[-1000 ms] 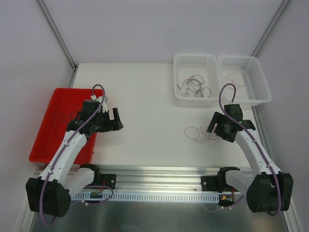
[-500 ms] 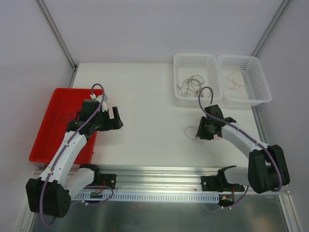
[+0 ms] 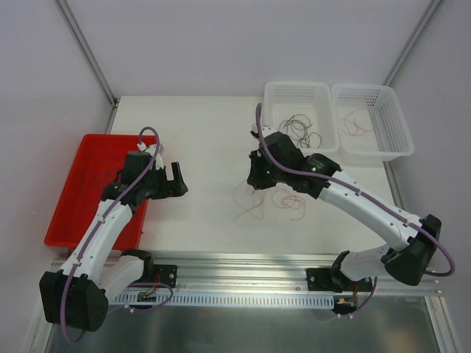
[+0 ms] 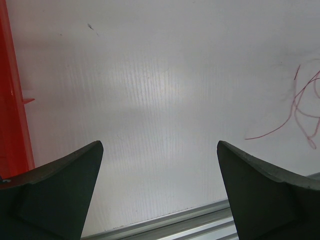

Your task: Untangle the cables

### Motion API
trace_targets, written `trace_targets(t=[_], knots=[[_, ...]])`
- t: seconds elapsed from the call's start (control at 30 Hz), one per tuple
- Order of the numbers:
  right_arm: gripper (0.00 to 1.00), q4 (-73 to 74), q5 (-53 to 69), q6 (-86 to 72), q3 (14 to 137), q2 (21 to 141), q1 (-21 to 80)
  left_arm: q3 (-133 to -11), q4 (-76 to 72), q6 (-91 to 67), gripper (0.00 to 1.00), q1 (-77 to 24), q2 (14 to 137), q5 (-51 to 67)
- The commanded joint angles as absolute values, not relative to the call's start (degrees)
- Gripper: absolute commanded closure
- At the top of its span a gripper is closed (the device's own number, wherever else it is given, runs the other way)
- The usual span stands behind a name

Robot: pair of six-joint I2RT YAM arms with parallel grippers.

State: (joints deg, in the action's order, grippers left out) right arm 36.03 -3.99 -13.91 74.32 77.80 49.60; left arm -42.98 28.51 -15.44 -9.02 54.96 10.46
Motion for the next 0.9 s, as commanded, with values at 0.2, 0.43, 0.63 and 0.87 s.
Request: trace_targets(t=[0.2,0.43,0.63,0.87], knots=[[0.99,44.39,-8.88,-7.30,91.58,72.53,55.28,-42.80,27.25,-14.24,0.01,-9.14,54.40,11.16],[0.99,44.64,-11.69,-5.71,85.00,70.39,54.49,-42.71,27.07,-14.50,0.01,-9.14,54.67,13.52],[0.99,37.29,-8.27,-9.40,69.72,71.89,53.61,-42.63,26.54,-17.65,0.01,-13.35,55.81,15.64],[0.99,34.54,-6.94,-10.64,64.25,70.49,53.53,-42.19,25.23,-30.13,0.01,-24.77,60.01,4.34]])
